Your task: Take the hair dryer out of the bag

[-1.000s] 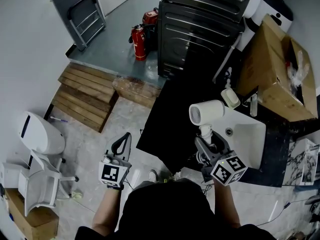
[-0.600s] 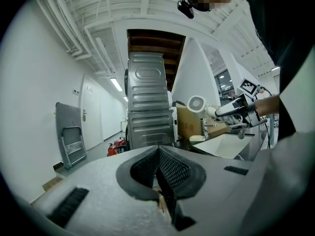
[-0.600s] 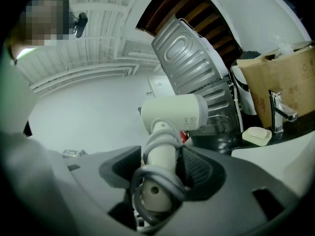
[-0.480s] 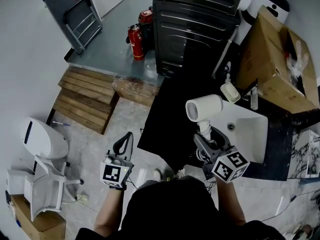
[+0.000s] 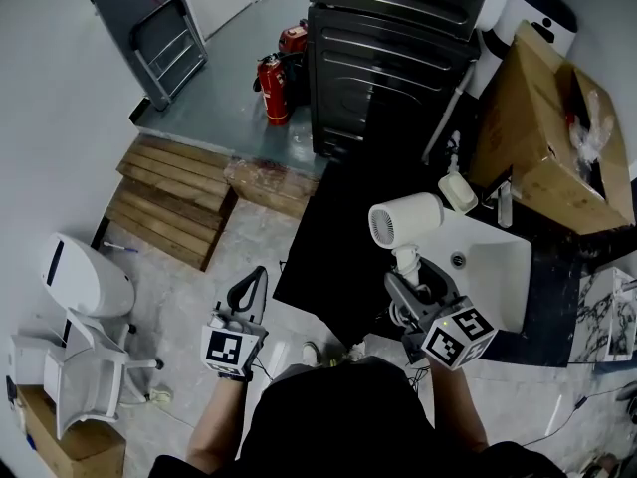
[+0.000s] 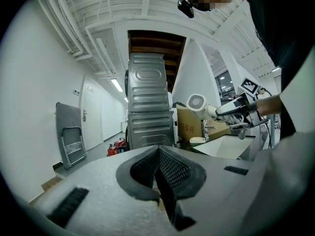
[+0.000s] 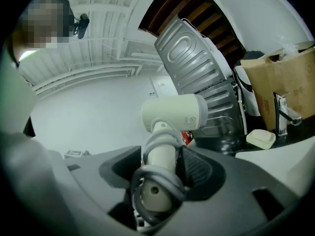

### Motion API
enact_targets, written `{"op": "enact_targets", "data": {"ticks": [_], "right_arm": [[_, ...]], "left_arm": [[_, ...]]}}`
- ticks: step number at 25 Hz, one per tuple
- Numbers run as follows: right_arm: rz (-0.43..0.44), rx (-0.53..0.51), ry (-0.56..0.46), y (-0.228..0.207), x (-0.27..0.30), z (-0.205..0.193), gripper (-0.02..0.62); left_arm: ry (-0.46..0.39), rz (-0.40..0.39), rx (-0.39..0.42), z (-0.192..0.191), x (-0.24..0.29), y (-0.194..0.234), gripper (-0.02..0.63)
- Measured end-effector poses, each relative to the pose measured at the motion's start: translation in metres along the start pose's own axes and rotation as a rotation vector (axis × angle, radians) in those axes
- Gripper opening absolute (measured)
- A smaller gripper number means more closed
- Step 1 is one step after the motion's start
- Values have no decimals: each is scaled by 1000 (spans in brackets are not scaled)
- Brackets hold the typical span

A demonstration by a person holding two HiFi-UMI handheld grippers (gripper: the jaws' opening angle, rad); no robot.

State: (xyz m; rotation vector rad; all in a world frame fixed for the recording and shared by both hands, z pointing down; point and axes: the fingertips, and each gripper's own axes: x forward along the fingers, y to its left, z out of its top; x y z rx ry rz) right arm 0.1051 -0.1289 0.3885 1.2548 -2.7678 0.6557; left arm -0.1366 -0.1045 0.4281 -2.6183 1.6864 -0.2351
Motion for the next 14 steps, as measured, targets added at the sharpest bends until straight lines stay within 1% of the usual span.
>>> {"op": "enact_targets", "data": {"ticks": [4,8,11,14], "right_arm": [[0,-5,-2,-1,2,0,259],[-5,-9,0,-3,2,-3,259],[-2,-12,-1,-4,2,-3,259],[4,-14,-1,-5,3,-2,259]], "left_arm": [[-5,1,27,-4,0,4,23],[2,3,2,0,2,1,23],[-13,-5,39,-2,4,0,23],[-15,-6,42,-2,5,-2,23]]}}
